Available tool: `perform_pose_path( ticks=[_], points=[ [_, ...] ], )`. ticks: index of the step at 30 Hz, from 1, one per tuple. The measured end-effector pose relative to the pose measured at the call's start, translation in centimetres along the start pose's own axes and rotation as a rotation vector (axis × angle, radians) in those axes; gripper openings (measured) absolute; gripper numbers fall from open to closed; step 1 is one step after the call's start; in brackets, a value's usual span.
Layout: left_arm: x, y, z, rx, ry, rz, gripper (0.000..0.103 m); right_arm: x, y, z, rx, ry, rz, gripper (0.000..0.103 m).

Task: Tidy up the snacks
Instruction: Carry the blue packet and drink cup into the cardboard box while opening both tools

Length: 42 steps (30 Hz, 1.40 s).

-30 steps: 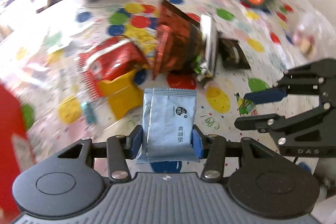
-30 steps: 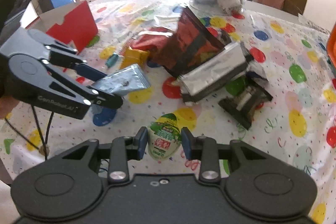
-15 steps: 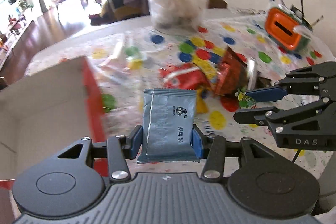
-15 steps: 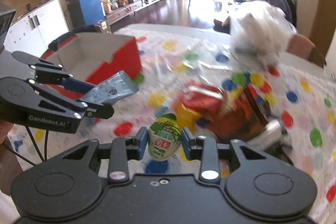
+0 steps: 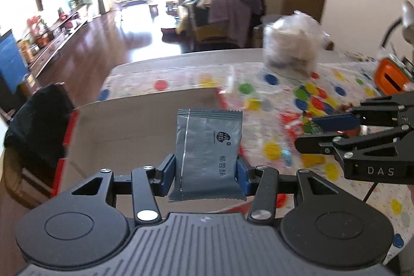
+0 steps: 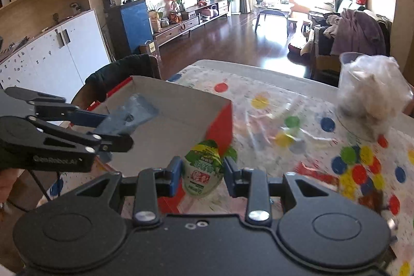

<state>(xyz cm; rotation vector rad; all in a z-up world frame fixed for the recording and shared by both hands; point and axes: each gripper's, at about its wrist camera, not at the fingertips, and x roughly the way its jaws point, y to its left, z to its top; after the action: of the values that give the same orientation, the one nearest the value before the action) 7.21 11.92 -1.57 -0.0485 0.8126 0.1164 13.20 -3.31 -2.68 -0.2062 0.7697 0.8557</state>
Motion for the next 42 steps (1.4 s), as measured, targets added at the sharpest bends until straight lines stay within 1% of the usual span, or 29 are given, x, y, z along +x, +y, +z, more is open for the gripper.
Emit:
perform_pose_path(
  ticks=[4, 9, 13, 17, 22, 25, 31, 36, 42],
  points=[
    [0.4, 3.3, 0.1, -0.027, 0.006, 0.039, 0.048, 2.6, 1.6, 1.5, -0.007, 0.022, 0.011, 0.033],
    [1.9, 7.0, 0.4, -0.054, 0.038, 0.081, 0.048, 5.9, 4.0, 2.9, -0.034, 0.061, 0.013, 0.033],
    [3.7, 9.7, 0.6, -0.079, 0.082, 0.099, 0.048, 9.1, 5.2, 3.8, -0.025, 0.110, 0.010, 0.033],
    [5.5, 11.3, 0.7, -0.071, 0.125, 0.109, 0.048, 12.0, 5.7, 4.6, -0.017, 0.150, 0.002, 0.033],
    [7.6, 12.2, 0.6, -0.057, 0.180, 0.118, 0.048, 14.7, 6.6, 4.4, -0.034, 0.215, -0.007, 0.033],
    [8.8, 12.4, 0.2, -0.038, 0.217, 0.110, 0.048, 16.1, 7.1, 4.0, -0.043, 0.251, -0.012, 0.033],
    [10.4, 11.5, -0.9, 0.033, 0.285, 0.098, 0.048, 17.9, 7.7, 2.7, -0.071, 0.317, -0.019, 0.034],
    [10.9, 11.3, -1.4, 0.049, 0.311, 0.094, 0.048, 18.1, 7.7, 2.1, -0.070, 0.334, -0.020, 0.034],
    [10.4, 11.2, -1.9, 0.048, 0.310, 0.085, 0.049, 17.7, 8.0, 2.1, -0.074, 0.325, -0.023, 0.037]
  ],
)
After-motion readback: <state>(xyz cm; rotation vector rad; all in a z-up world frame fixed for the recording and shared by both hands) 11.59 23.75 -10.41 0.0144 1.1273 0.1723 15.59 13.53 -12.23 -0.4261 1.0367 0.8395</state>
